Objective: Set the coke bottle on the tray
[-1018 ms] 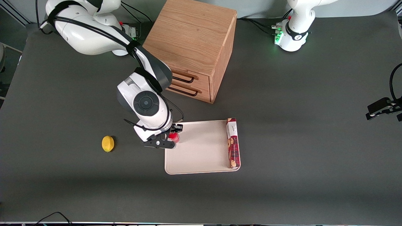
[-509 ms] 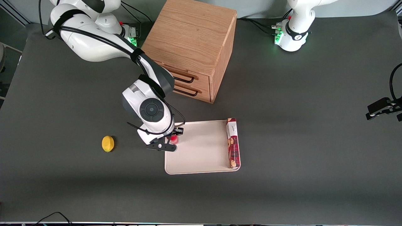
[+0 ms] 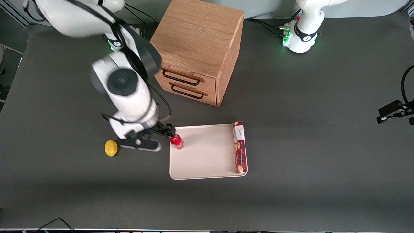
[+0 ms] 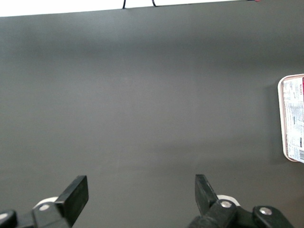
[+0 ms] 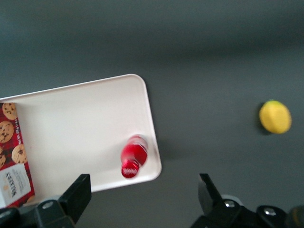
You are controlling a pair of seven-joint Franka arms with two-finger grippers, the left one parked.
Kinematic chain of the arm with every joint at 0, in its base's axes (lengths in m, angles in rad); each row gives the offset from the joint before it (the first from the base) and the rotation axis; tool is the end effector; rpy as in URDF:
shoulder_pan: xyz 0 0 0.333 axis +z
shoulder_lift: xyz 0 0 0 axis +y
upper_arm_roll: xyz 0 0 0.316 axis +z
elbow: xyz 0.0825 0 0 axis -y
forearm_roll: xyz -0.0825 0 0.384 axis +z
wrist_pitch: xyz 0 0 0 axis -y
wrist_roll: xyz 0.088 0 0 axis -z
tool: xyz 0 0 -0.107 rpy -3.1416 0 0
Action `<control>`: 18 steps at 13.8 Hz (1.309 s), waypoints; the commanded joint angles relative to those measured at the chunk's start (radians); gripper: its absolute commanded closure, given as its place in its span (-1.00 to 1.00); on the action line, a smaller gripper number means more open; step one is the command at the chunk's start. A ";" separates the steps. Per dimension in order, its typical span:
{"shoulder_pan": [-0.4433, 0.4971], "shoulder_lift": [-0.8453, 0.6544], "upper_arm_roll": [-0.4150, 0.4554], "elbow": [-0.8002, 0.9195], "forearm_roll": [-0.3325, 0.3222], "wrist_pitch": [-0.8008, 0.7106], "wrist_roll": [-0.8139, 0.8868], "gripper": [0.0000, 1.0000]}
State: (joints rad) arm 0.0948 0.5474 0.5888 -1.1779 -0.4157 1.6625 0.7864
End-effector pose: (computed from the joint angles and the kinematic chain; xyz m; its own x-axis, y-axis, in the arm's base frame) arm 0.6244 0.3219 0.5133 0.9857 -0.1365 0.0984 -0.1440 -0.9869 0.0727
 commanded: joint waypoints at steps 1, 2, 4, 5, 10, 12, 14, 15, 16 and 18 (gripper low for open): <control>-0.076 -0.200 -0.032 -0.043 0.106 -0.190 -0.216 -1.00; -0.079 -0.263 -0.097 -0.048 0.167 -0.258 -0.293 -1.00; -0.081 -0.375 -0.255 -0.101 0.277 -0.303 -0.463 -1.00; -0.083 -0.430 -0.318 -0.161 0.288 -0.297 -0.558 -1.00; -0.092 -0.644 -0.441 -0.585 0.368 -0.023 -0.656 -1.00; -0.092 -0.640 -0.458 -0.576 0.376 -0.017 -0.656 -1.00; -0.093 -0.623 -0.460 -0.527 0.383 -0.017 -0.650 -1.00; -0.093 -0.612 -0.464 -0.510 0.385 -0.018 -0.651 -1.00; -0.093 -0.603 -0.475 -0.496 0.388 -0.021 -0.653 -1.00; -0.093 -0.601 -0.484 -0.493 0.437 -0.027 -0.654 -1.00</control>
State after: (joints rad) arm 0.0002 -0.0576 0.1194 -1.6838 -0.0342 1.6353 0.1454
